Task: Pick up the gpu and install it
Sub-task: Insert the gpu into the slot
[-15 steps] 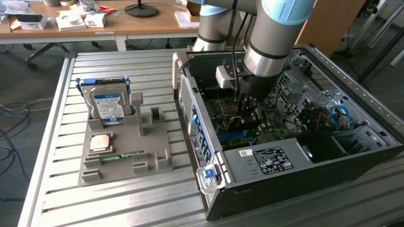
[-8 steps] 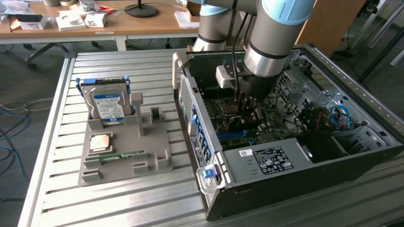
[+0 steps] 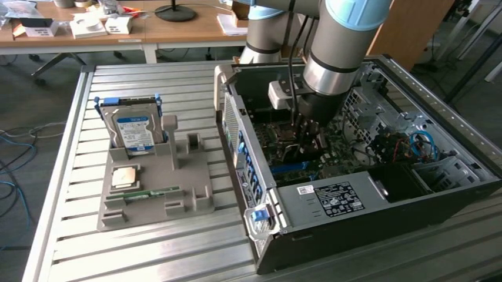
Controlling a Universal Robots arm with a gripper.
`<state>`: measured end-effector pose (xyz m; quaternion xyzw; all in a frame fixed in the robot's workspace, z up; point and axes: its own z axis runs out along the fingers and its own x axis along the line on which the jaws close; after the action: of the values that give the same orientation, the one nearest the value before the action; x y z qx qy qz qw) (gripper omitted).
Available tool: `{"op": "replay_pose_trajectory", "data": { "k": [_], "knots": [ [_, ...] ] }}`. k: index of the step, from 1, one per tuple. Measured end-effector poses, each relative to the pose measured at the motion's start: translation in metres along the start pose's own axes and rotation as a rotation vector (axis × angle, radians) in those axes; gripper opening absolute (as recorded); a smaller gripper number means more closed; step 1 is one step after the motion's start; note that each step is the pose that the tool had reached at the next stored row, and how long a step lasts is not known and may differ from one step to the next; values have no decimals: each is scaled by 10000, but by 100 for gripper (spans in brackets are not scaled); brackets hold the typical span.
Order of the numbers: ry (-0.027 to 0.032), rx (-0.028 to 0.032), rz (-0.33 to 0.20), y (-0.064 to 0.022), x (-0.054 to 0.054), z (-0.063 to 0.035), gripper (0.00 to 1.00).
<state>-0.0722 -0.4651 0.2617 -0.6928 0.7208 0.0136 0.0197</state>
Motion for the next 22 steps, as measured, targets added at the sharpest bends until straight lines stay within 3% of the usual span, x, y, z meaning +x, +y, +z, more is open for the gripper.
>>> {"op": "replay_pose_trajectory", "data": {
  "k": [22],
  "knots": [
    [2,-1,0,-3,2,35,26]
  ]
}}
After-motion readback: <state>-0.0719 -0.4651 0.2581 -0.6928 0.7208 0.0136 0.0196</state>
